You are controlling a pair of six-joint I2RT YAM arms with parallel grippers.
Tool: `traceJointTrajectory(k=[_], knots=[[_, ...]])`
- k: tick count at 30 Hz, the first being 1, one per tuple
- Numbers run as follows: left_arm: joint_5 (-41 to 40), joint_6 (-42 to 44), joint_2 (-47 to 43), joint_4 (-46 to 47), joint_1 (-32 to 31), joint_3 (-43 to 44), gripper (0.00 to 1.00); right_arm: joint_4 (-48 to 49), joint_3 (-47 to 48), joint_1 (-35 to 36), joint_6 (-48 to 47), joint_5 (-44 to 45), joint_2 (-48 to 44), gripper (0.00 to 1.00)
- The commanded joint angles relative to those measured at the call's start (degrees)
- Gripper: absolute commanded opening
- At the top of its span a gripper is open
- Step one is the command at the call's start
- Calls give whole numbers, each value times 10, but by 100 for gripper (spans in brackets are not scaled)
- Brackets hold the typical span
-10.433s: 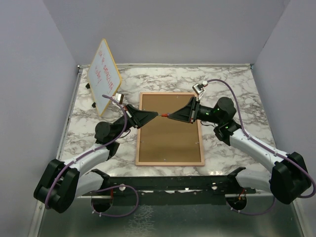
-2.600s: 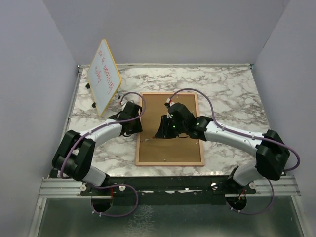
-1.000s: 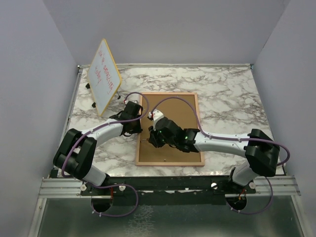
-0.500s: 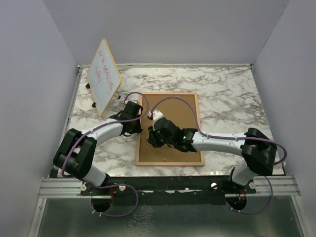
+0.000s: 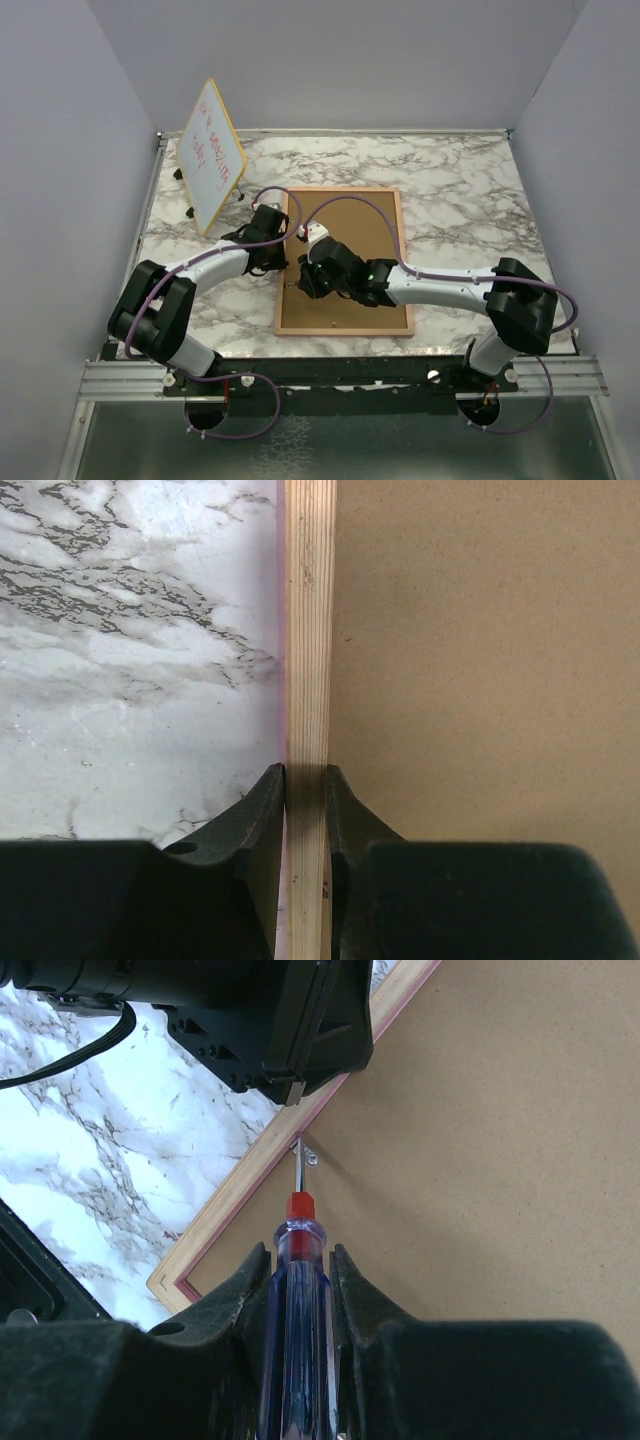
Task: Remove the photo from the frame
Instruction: Release the photo frame item from the photo frame.
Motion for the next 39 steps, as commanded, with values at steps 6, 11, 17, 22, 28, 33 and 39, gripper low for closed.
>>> traceJointTrajectory(k=[6, 11, 17, 22, 28, 33, 39], knots=[[20, 7, 15, 1, 2, -8, 1, -7, 10, 0, -5, -39, 13, 1], [16, 9, 12, 0, 2, -8, 1, -3, 4, 0, -9, -50, -1, 1], [17, 11, 11, -4, 2, -2, 1, -13, 9, 0, -20, -63, -8, 1], [20, 9, 10, -5, 2, -5, 1, -6, 8, 0, -13, -62, -10, 1], [23, 9, 8, -5, 2, -7, 1, -6, 14, 0, -3, -26, -5, 1], [24, 6, 6, -3, 2, -8, 1, -31, 34, -1, 7, 5, 19, 1], [24, 6, 1, 0, 2, -12, 1, -17, 23, -1, -6, -22, 8, 1]])
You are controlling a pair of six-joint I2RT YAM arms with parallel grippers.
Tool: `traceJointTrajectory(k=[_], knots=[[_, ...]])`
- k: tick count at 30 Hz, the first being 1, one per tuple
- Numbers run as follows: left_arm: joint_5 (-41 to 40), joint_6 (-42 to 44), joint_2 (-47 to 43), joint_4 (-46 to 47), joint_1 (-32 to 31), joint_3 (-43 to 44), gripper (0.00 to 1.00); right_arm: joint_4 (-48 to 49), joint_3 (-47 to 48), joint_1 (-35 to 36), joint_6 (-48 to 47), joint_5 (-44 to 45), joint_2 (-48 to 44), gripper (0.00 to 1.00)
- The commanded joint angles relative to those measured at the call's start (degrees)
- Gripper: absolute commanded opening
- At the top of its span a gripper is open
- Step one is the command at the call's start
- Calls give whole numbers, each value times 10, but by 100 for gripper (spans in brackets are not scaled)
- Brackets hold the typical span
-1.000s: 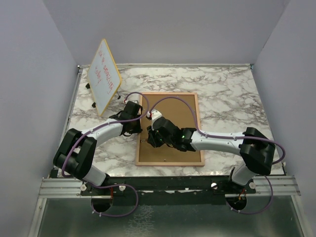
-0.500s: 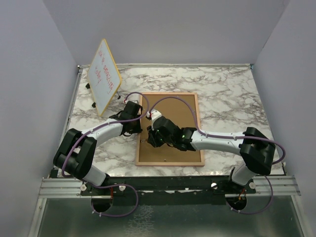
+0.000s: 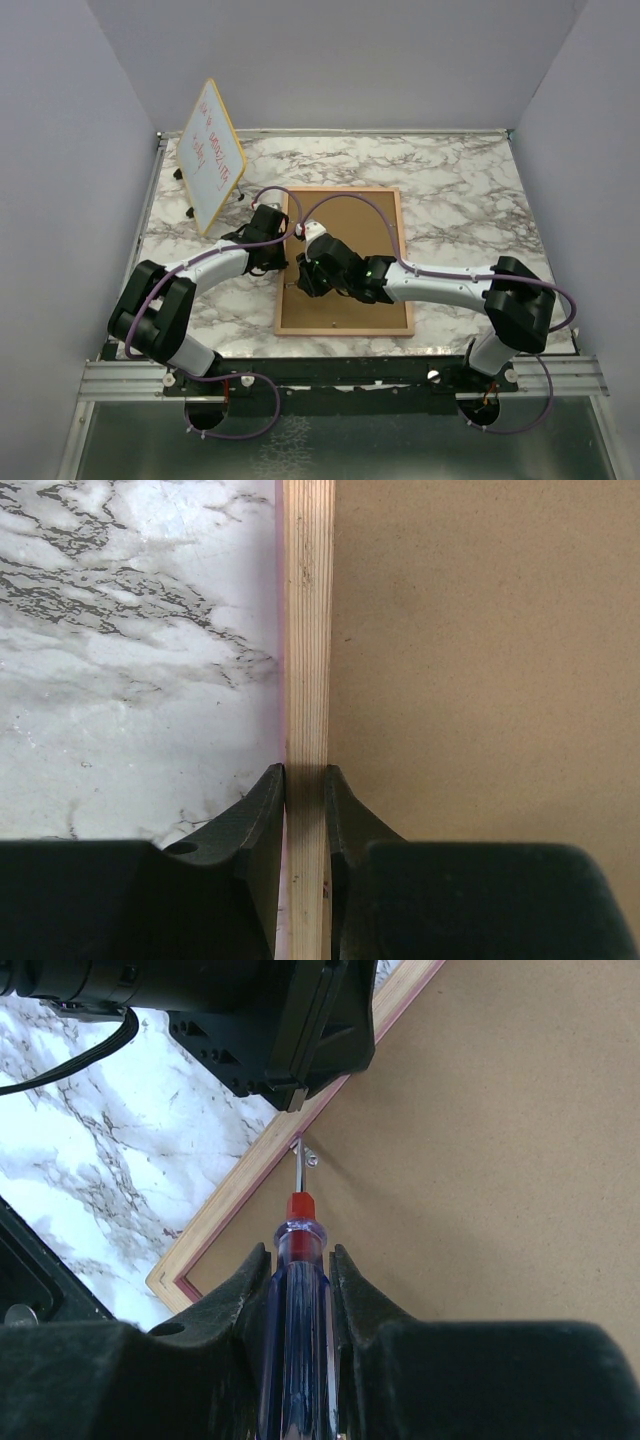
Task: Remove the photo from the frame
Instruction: Release the photo frame item from the photo frame.
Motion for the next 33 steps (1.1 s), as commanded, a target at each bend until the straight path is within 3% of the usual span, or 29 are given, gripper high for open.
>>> traceJointTrajectory(k=[1, 8, 33], knots=[[21, 3, 1, -1, 1, -11, 1, 8, 4, 3, -10, -25, 2, 1], [21, 3, 1, 0, 1, -11, 1, -20, 36, 3, -55, -114, 26, 1], [17, 0, 0, 0, 1, -14, 1, -12, -1, 3, -56, -124, -18, 1]])
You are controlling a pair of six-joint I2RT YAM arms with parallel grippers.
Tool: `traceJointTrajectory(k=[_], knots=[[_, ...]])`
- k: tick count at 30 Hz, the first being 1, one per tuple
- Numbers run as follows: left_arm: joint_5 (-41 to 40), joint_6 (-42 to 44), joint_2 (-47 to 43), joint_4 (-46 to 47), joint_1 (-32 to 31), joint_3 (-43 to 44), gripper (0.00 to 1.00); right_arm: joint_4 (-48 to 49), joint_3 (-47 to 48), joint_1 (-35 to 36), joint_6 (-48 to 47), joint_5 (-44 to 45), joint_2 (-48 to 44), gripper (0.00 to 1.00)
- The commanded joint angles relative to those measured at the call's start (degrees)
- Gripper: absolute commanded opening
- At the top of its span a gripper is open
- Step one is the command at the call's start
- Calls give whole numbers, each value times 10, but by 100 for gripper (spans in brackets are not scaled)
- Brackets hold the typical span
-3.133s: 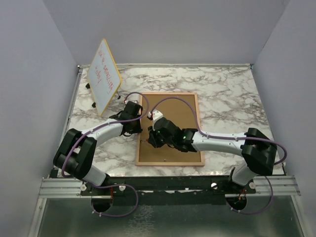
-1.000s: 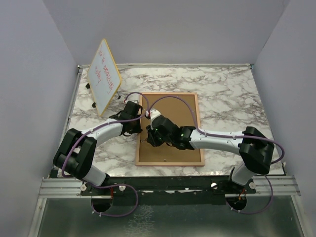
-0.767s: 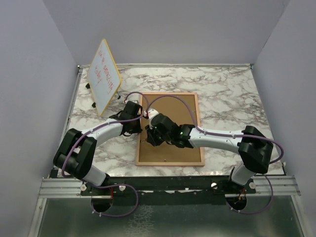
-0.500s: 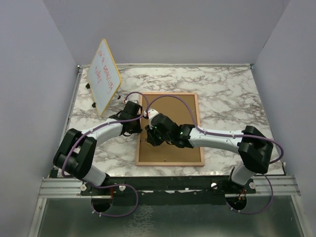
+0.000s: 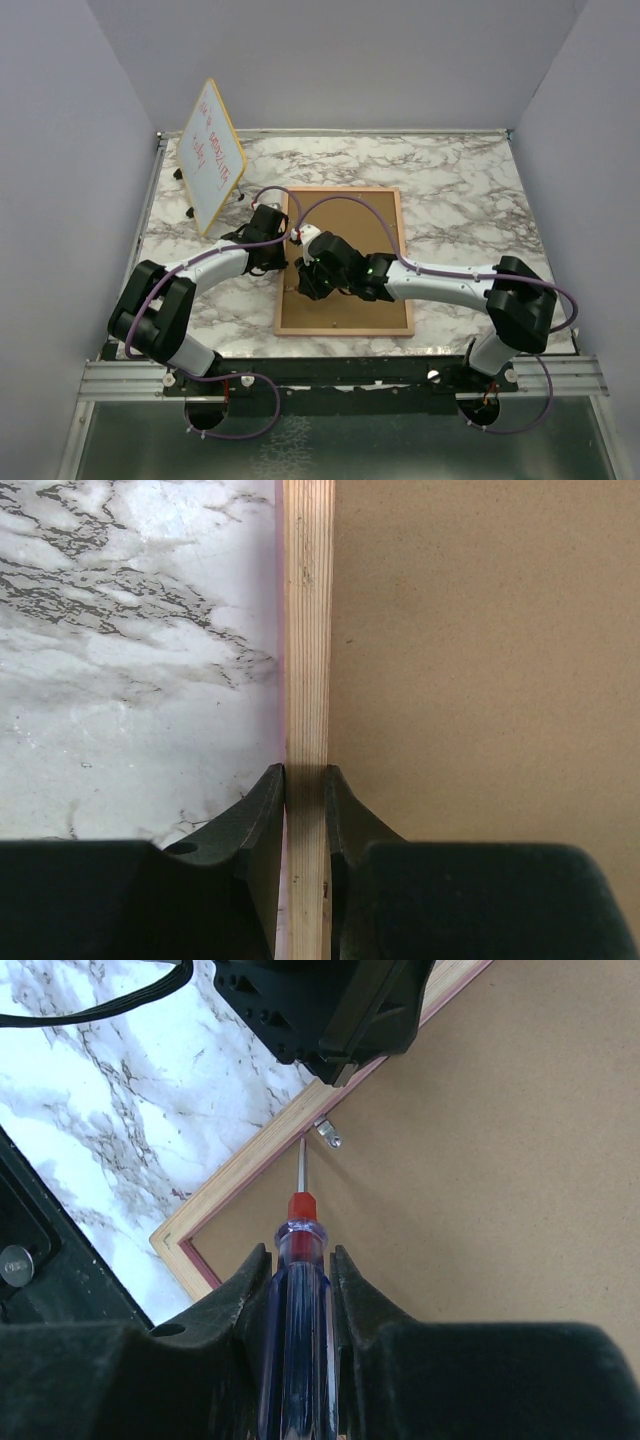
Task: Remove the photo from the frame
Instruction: Release the photo frame item from the photo frame.
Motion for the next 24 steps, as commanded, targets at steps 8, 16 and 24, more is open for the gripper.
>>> traceJointTrajectory(k=[8, 16, 24], knots=[[17, 1, 0, 0, 0, -14, 1, 24, -15, 9, 27, 34, -37, 1], [15, -1, -2, 0, 0, -14, 1, 34, -20, 3, 53, 90, -34, 1], [17, 0, -2, 0, 0, -14, 1, 22, -6, -2, 59, 80, 4, 1]])
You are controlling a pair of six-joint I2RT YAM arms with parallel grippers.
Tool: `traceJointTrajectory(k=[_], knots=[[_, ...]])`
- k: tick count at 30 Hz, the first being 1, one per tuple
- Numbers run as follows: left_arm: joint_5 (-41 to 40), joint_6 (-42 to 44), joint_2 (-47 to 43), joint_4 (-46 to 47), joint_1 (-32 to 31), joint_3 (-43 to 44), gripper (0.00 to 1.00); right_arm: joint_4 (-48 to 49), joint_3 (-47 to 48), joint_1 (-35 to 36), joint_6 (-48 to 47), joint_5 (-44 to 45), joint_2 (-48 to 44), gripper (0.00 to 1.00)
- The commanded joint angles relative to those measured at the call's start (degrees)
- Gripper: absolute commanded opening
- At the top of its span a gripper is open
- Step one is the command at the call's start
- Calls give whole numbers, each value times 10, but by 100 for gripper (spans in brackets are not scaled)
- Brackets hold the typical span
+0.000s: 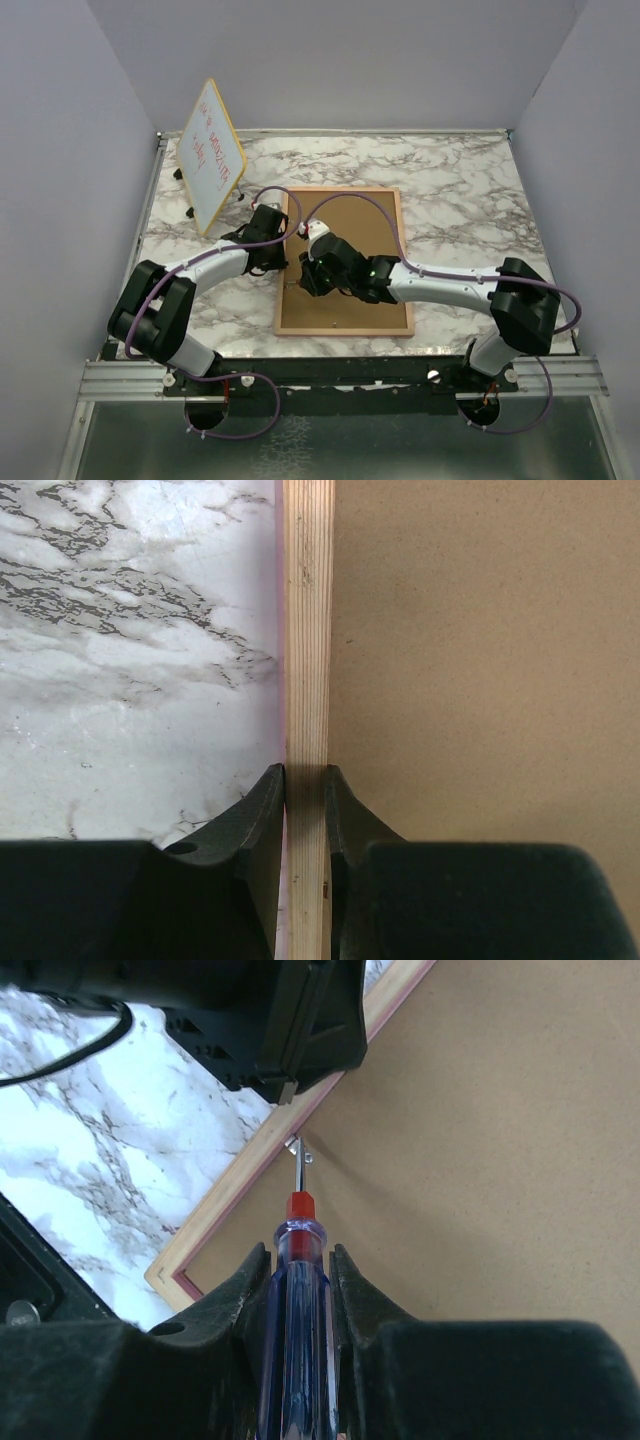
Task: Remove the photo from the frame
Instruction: Release the photo frame item from the photo frame.
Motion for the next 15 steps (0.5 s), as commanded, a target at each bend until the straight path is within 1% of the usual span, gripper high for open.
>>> traceJointTrajectory(k=[1, 7, 11, 15], knots=[[18, 0, -2, 0, 0, -13, 1, 7, 8, -4, 6, 1, 25, 1], [17, 2, -2, 0, 0, -12, 0, -6, 21, -4, -15, -37, 42, 1], [16, 3, -2, 0, 0, -12, 0, 1, 13, -5, -30, -77, 34, 1], [16, 3, 0, 0, 0, -12, 0, -17, 13, -5, -43, -81, 27, 1]])
